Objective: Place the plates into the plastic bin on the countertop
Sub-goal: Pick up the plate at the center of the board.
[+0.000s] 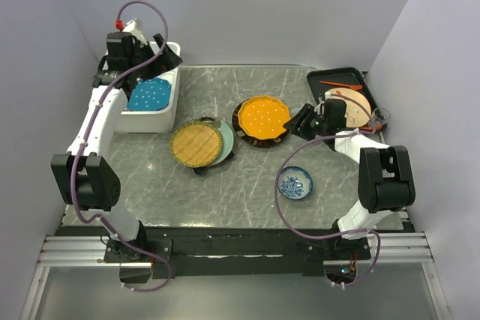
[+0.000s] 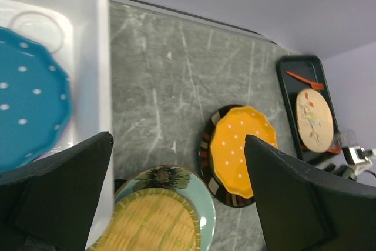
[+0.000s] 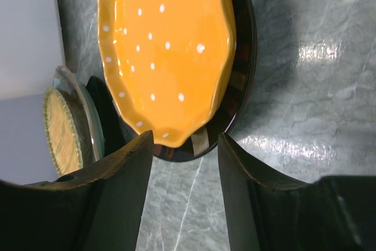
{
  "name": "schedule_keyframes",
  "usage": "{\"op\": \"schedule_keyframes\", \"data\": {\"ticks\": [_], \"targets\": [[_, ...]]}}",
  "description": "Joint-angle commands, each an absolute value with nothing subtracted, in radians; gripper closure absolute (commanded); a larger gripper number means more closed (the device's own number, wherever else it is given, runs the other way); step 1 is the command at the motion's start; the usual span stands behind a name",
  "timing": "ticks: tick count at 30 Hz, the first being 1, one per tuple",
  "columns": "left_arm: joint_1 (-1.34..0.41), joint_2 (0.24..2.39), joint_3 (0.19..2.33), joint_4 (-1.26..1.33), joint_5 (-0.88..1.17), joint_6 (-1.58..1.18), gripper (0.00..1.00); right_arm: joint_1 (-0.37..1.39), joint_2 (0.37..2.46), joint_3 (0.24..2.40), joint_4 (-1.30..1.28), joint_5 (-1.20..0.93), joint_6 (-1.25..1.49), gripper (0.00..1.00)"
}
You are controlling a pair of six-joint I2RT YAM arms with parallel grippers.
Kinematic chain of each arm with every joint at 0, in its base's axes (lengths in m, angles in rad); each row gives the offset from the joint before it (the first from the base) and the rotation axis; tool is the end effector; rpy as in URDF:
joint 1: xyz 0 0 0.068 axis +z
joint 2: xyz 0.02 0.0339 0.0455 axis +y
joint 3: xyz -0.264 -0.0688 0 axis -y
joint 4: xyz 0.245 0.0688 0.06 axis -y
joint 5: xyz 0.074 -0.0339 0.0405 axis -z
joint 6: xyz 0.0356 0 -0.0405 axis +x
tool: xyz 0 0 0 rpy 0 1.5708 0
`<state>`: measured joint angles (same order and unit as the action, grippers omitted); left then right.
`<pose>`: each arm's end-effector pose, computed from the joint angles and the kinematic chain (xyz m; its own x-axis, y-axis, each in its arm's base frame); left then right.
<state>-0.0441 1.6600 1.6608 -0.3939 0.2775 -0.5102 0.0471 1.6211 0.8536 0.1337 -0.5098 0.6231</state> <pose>0.3876 -0.0269 0.3952 -0.4781 -0.4490 -0.7548 0.0707 0.8370 -0.5427 0.3347 0.0332 0.1880 -0.7336 0.4753 -0.4857 -0.0071 0.7093 0.7049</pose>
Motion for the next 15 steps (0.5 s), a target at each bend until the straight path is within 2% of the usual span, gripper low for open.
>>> {"op": "schedule_keyframes", "data": {"ticks": [1,3,15], "targets": [[-0.098,1.635,1.658,-0.322,0.327,-0.505,0.01,0.063,1.637,0.914,0.132,-0.433,0.637,0.48],[-0.123,1.640,1.657,-0.315,0.339,-0.505,0.01,0.061,1.644,0.920,0.127,-0.416,0.638,0.51],[-0.187,1.669,1.626,-0.256,0.405,-0.494,0.01,0.075,1.707,0.953,0.129,-0.356,0.641,0.53]]}}
